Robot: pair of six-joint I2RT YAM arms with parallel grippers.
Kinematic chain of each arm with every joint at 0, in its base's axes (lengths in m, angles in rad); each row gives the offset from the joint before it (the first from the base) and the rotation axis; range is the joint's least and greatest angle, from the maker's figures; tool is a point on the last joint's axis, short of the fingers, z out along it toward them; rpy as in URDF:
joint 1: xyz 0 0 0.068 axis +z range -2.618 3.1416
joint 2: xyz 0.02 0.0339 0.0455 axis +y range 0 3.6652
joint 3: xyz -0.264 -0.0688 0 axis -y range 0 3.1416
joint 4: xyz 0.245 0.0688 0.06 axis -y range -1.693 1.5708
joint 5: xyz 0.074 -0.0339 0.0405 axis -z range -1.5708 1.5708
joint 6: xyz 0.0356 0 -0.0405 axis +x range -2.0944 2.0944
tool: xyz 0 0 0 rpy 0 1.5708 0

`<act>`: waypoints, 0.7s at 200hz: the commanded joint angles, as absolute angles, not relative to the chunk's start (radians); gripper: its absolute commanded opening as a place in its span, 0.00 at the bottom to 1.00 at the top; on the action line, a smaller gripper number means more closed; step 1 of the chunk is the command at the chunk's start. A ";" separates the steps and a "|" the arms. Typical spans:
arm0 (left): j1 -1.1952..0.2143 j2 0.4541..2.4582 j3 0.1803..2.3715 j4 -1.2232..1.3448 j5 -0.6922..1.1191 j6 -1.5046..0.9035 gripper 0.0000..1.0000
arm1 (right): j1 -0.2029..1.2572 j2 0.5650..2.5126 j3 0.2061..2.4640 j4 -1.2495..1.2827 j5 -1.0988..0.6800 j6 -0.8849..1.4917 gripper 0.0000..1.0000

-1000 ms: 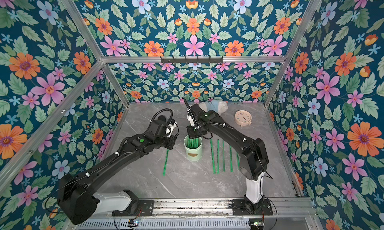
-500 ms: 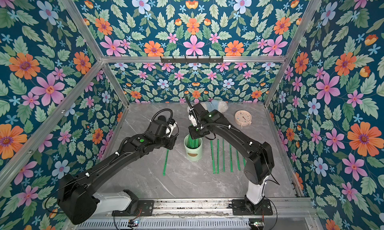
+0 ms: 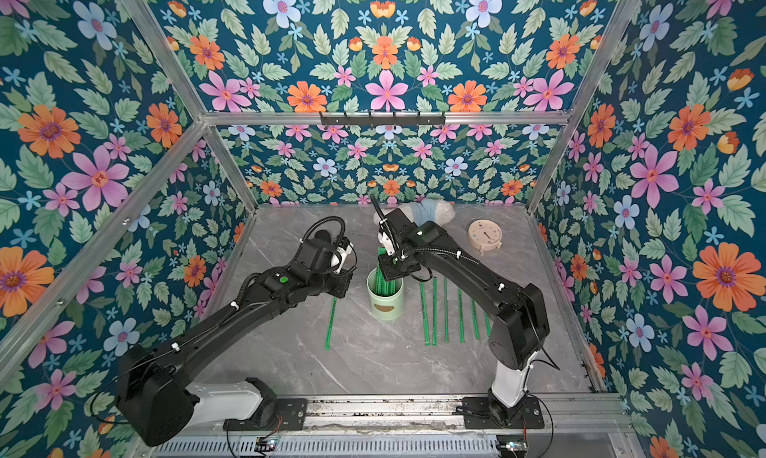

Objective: Take the straws out of the storage container
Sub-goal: Pick up the straw from the container.

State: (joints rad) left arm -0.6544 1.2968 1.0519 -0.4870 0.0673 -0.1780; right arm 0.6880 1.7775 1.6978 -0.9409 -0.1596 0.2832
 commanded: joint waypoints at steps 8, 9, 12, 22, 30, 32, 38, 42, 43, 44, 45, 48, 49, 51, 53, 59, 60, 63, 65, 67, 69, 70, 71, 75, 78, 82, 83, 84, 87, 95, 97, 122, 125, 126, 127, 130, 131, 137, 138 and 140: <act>-0.655 1.299 1.061 -0.499 0.067 -0.175 0.00 | 0.688 1.758 1.699 -0.962 -0.138 0.273 0.09; -0.654 1.299 1.060 -0.499 0.067 -0.175 0.00 | 0.688 1.757 1.699 -0.961 -0.137 0.273 0.09; -0.654 1.299 1.061 -0.499 0.067 -0.175 0.00 | 0.689 1.754 1.699 -0.961 -0.135 0.272 0.09; -0.654 1.299 1.061 -0.499 0.067 -0.174 0.00 | 0.689 1.746 1.701 -0.962 -0.132 0.273 0.08; -0.654 1.300 1.062 -0.499 0.067 -0.174 0.00 | 0.688 1.742 1.704 -0.963 -0.129 0.271 0.08; -0.655 1.299 1.062 -0.499 0.067 -0.175 0.00 | 0.689 1.740 1.705 -0.964 -0.128 0.271 0.08; -0.655 1.299 1.061 -0.499 0.067 -0.174 0.00 | 0.688 1.736 1.706 -0.965 -0.125 0.269 0.08; -0.655 1.299 1.061 -0.499 0.066 -0.175 0.00 | 0.689 1.733 1.707 -0.967 -0.124 0.269 0.08; -0.654 1.299 1.061 -0.499 0.066 -0.175 0.00 | 0.689 1.732 1.707 -0.968 -0.124 0.269 0.08; -0.655 1.299 1.061 -0.499 0.066 -0.174 0.00 | 0.688 1.732 1.709 -0.969 -0.123 0.269 0.08; -0.655 1.299 1.061 -0.499 0.067 -0.174 0.00 | 0.688 1.731 1.710 -0.968 -0.123 0.270 0.08; -0.654 1.299 1.062 -0.499 0.067 -0.174 0.00 | 0.689 1.731 1.710 -0.969 -0.122 0.268 0.08; -0.655 1.299 1.062 -0.499 0.067 -0.175 0.00 | 0.689 1.730 1.710 -0.969 -0.121 0.267 0.08; -0.654 1.299 1.062 -0.500 0.067 -0.175 0.00 | 0.689 1.729 1.711 -0.969 -0.122 0.267 0.08; -0.655 1.299 1.062 -0.500 0.066 -0.175 0.00 | 0.689 1.727 1.712 -0.970 -0.121 0.268 0.08; -0.655 1.299 1.061 -0.500 0.066 -0.175 0.00 | 0.688 1.724 1.712 -0.973 -0.121 0.268 0.08; -0.655 1.299 1.061 -0.500 0.066 -0.175 0.00 | 0.688 1.724 1.712 -0.975 -0.121 0.268 0.08; -0.654 1.298 1.062 -0.500 0.066 -0.174 0.00 | 0.689 1.722 1.713 -0.976 -0.121 0.266 0.07; -0.654 1.299 1.062 -0.500 0.066 -0.175 0.00 | 0.689 1.723 1.713 -0.976 -0.121 0.266 0.07; -0.654 1.298 1.062 -0.500 0.066 -0.174 0.00 | 0.689 1.723 1.713 -0.977 -0.122 0.266 0.07; -0.655 1.299 1.062 -0.500 0.066 -0.174 0.00 | 0.690 1.720 1.713 -0.978 -0.121 0.267 0.08; -0.655 1.298 1.061 -0.500 0.066 -0.174 0.00 | 0.689 1.719 1.713 -0.978 -0.121 0.266 0.08; -0.655 1.298 1.061 -0.500 0.066 -0.175 0.00 | 0.689 1.719 1.714 -0.978 -0.121 0.266 0.08; -0.654 1.298 1.061 -0.500 0.066 -0.174 0.00 | 0.688 1.718 1.715 -0.981 -0.121 0.265 0.08; -0.654 1.297 1.061 -0.500 0.066 -0.174 0.00 | 0.689 1.717 1.715 -0.983 -0.120 0.265 0.08; -0.655 1.297 1.061 -0.500 0.066 -0.175 0.00 | 0.688 1.714 1.715 -0.984 -0.119 0.264 0.08; -0.655 1.298 1.061 -0.500 0.066 -0.175 0.00 | 0.689 1.714 1.715 -0.985 -0.118 0.264 0.08; -0.655 1.298 1.061 -0.500 0.066 -0.175 0.00 | 0.689 1.713 1.715 -0.985 -0.119 0.264 0.08; -0.655 1.298 1.061 -0.500 0.066 -0.175 0.00 | 0.689 1.713 1.715 -0.987 -0.119 0.263 0.08; -0.655 1.298 1.061 -0.500 0.066 -0.175 0.00 | 0.689 1.709 1.717 -0.993 -0.117 0.260 0.07; -0.655 1.298 1.061 -0.500 0.066 -0.174 0.00 | 0.689 1.708 1.717 -0.994 -0.117 0.261 0.07; -0.654 1.297 1.061 -0.500 0.066 -0.175 0.00 | 0.689 1.701 1.716 -0.994 -0.128 0.254 0.07; -0.654 1.297 1.061 -0.501 0.065 -0.175 0.00 | 0.689 1.701 1.716 -0.994 -0.130 0.254 0.07; -0.654 1.297 1.061 -0.501 0.065 -0.175 0.00 | 0.689 1.700 1.716 -0.994 -0.131 0.254 0.07; -0.654 1.297 1.061 -0.501 0.065 -0.175 0.00 | 0.689 1.702 1.716 -0.994 -0.131 0.253 0.07; -0.654 1.298 1.061 -0.501 0.064 -0.175 0.00 | 0.689 1.700 1.716 -0.994 -0.133 0.252 0.07; -0.655 1.297 1.061 -0.501 0.064 -0.175 0.00 | 0.689 1.699 1.716 -0.994 -0.133 0.251 0.07; -0.655 1.298 1.062 -0.501 0.064 -0.175 0.00 | 0.688 1.699 1.716 -0.996 -0.133 0.249 0.07; -0.654 1.298 1.061 -0.501 0.064 -0.175 0.00 | 0.689 1.699 1.716 -0.996 -0.132 0.249 0.07; -0.655 1.298 1.061 -0.500 0.064 -0.175 0.00 | 0.689 1.698 1.717 -0.996 -0.132 0.249 0.07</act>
State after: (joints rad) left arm -0.6544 1.2972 1.0519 -0.4870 0.0669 -0.1780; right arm 0.6880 1.7081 1.7119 -0.9760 -0.1284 0.2710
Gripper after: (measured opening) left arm 0.052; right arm 0.075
